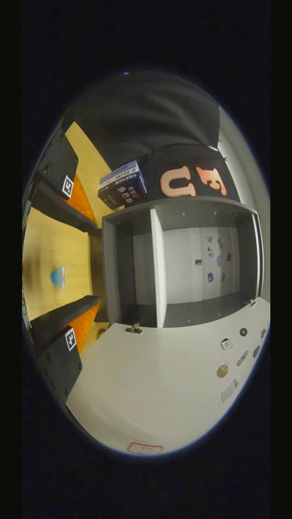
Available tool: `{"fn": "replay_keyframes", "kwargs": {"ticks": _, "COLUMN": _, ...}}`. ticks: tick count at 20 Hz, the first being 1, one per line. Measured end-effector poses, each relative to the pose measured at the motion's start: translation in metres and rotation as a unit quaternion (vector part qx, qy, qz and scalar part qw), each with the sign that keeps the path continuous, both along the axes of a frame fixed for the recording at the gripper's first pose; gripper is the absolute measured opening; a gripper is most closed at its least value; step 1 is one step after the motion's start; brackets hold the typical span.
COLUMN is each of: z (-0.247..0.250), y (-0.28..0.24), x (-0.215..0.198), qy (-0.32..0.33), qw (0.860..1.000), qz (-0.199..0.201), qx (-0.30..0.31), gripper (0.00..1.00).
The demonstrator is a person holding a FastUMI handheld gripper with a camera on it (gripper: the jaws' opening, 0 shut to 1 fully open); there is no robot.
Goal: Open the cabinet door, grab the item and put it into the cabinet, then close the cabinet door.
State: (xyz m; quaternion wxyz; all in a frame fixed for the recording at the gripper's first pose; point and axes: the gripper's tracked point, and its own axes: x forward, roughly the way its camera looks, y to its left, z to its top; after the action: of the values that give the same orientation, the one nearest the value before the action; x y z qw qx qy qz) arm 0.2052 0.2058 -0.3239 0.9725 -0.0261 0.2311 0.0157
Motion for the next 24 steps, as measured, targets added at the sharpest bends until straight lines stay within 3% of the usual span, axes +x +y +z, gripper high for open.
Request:
{"fn": "replay_keyframes", "kwargs": {"ticks": 6, "z": -0.111, "y": -0.017, "x": 0.015, "qy": 0.085, "qw": 0.996, "qz": -0.023, "qx": -0.001, "gripper": 1.00}}
{"fn": "replay_keyframes", "kwargs": {"ticks": 12, "z": -0.168, "y": -0.028, "x": 0.003, "qy": 0.131, "qw": 0.991, "qz": -0.034, "qx": -0.022, "gripper": 0.99}}
{"fn": "replay_keyframes", "kwargs": {"ticks": 14, "z": -0.165, "y": -0.031, "x": 0.001, "qy": 0.136, "qw": 0.990, "qz": -0.036, "qx": -0.023, "gripper": 0.61}}
{"fn": "replay_keyframes", "kwargs": {"ticks": 18, "z": -0.107, "y": -0.028, "x": 0.014, "qy": 0.101, "qw": 0.994, "qz": -0.030, "qx": 0.000, "gripper": 0.58}}
{"fn": "replay_keyframes", "kwargs": {"ticks": 24, "z": 0.054, "y": -0.018, "x": 0.097, "qy": -0.013, "qw": 0.999, "qz": 0.000, "qx": 0.032, "gripper": 0.58}}
